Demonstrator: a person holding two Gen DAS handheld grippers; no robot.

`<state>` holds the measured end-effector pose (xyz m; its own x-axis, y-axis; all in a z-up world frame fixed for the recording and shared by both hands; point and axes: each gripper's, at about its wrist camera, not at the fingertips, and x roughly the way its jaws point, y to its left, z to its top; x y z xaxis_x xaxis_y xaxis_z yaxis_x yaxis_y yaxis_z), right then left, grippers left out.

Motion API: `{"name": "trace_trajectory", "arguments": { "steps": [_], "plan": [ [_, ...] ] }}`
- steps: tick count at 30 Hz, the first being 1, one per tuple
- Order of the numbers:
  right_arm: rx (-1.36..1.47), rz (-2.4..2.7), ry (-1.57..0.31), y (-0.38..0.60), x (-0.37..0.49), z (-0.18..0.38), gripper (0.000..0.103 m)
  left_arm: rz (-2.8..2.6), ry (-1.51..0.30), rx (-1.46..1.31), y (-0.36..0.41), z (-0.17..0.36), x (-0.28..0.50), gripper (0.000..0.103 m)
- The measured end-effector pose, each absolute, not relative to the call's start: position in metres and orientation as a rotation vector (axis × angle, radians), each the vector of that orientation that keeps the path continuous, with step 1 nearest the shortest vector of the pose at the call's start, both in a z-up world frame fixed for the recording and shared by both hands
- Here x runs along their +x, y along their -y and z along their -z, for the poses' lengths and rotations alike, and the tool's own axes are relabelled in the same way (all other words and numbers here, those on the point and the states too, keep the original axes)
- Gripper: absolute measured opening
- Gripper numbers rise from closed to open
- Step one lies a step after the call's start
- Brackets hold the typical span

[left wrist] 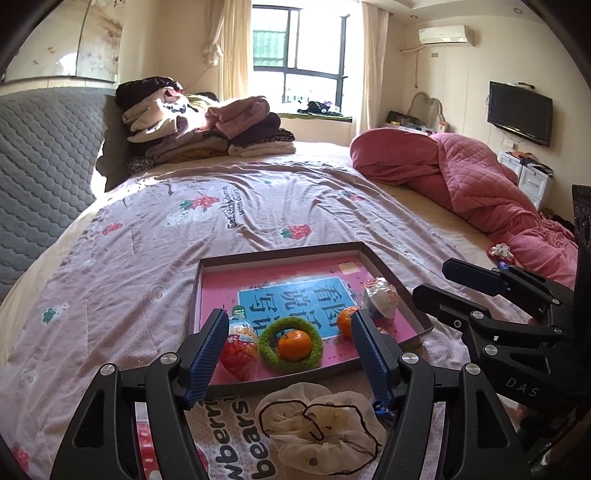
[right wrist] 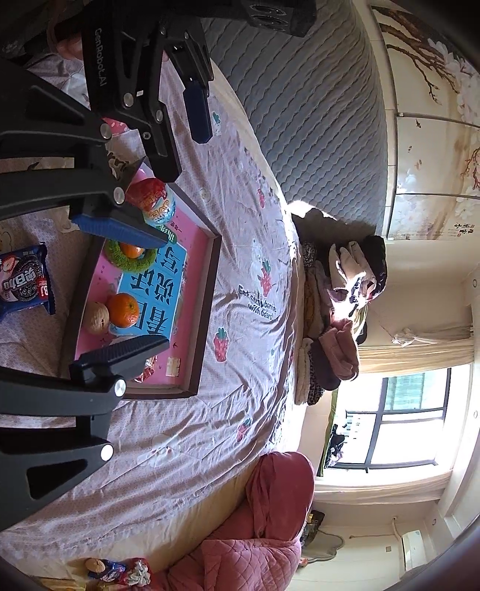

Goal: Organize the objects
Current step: 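Withdraw both open grippers back from the tray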

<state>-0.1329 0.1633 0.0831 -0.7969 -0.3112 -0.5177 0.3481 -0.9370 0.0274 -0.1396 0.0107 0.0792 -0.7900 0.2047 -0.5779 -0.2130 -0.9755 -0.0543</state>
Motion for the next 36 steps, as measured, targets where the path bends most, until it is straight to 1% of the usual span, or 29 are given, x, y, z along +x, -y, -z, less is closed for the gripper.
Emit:
{"name": "trace_trajectory", "arguments": {
  "steps": [10,19,30,33,36],
  "plan": [
    [0.724,2.691,-0.083,-0.162,-0.115,-0.093,0.049,-2.789,0.021,-0.913,-0.005,-0.080,-0.123,0.073],
    [0.733,2.692,-0.062,-0.169,-0.094,-0.089,0.049,-2.786,0.017,-0.913,-0.006,-0.080,-0.104,0.073],
    [0.722,2.697,-0.026,-0.179,-0.080,-0.090,0.049,-2.806,0.059,-0.944,0.008,-0.077,-0.092,0.073],
    [0.722,2.695,-0.026,-0.179,-0.077,-0.089,0.050,-2.811,0.065,-0.948,0.010,-0.076,-0.088,0.073],
    [0.723,2.690,-0.026,-0.178,-0.074,-0.088,0.053,-2.809,0.071,-0.949,0.011,-0.075,-0.085,0.073]
  ]
}}
